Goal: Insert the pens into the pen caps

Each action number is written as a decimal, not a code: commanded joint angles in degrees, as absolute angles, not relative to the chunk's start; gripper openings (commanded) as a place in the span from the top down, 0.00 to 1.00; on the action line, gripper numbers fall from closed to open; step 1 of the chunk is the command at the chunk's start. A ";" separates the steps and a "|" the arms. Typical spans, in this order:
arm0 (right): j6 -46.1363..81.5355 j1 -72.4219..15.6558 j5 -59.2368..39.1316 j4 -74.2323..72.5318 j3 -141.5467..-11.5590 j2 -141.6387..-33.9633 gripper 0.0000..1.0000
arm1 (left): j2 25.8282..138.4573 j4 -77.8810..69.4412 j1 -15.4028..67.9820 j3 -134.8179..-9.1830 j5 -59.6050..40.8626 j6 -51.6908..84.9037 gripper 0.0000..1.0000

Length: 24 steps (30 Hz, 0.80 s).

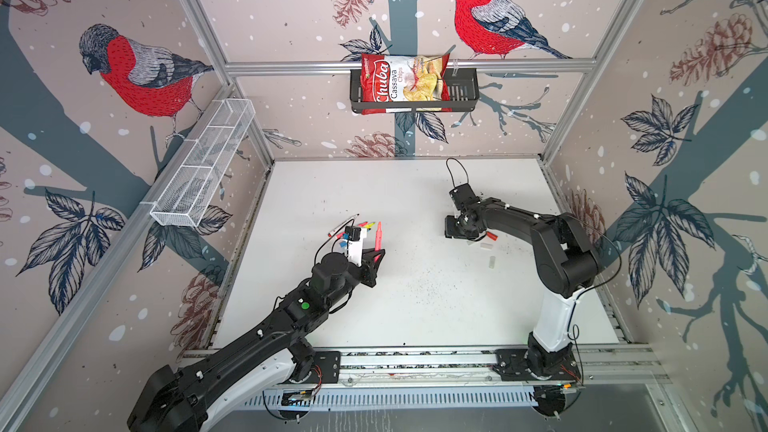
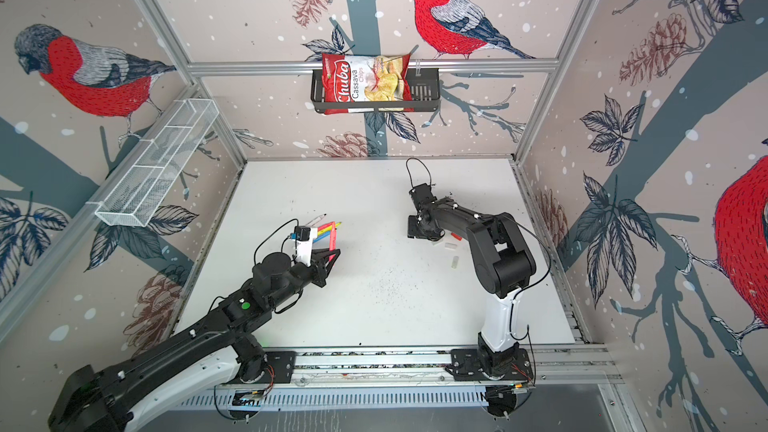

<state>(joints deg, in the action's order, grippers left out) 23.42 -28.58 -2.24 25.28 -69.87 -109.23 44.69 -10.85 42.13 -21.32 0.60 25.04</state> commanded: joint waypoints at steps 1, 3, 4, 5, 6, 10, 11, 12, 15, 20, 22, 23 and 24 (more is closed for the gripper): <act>25.12 -30.63 -5.48 24.20 -69.86 -109.16 0.46 | 44.88 -11.68 42.02 -21.24 0.90 24.40 1.00; 24.90 -31.42 -7.70 23.81 -69.98 -108.91 0.46 | 44.91 -11.54 41.97 -21.36 0.88 24.26 1.00; 24.81 -31.60 -8.81 23.65 -70.05 -108.66 0.46 | 44.84 -11.35 42.00 -21.42 0.87 24.17 1.00; 24.70 -31.56 -9.64 23.69 -70.22 -108.19 0.46 | 44.73 -11.19 41.93 -21.40 0.88 24.08 1.00; 24.57 -31.61 -10.01 23.79 -70.46 -107.66 0.46 | 44.53 -11.03 41.92 -21.36 0.99 24.13 1.00; 24.07 -30.95 -7.41 26.06 -72.68 -105.99 0.45 | 43.68 -11.14 41.90 -20.85 1.23 24.41 1.00; 23.85 -30.75 -6.45 26.86 -73.39 -106.00 0.45 | 43.54 -11.23 41.92 -20.82 1.23 24.45 1.00; 23.52 -30.54 -5.45 27.80 -74.26 -106.15 0.45 | 43.53 -11.25 41.92 -20.67 1.10 24.56 1.00; 22.73 -30.04 -2.67 29.96 -76.15 -106.86 0.46 | 43.45 -11.09 41.92 -20.67 0.85 24.56 1.00; 21.67 -28.94 -0.04 31.70 -77.59 -108.71 0.47 | 43.00 -10.73 41.93 -20.74 0.88 24.52 1.00; 20.97 -28.62 0.61 32.39 -78.25 -109.81 0.47 | 42.89 -10.64 41.92 -20.74 0.81 24.52 1.00; 20.60 -28.57 0.72 32.83 -78.59 -110.29 0.48 | 42.97 -10.59 41.88 -20.80 0.81 24.56 1.00; 20.12 -28.69 1.06 33.32 -78.91 -110.96 0.49 | 42.95 -10.55 41.92 -20.85 0.87 24.53 1.00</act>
<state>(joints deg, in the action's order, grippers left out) 22.13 -28.60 -1.15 30.76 -78.06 -109.97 43.07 -9.98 42.00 -20.71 1.21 25.04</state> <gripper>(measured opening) 0.518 0.175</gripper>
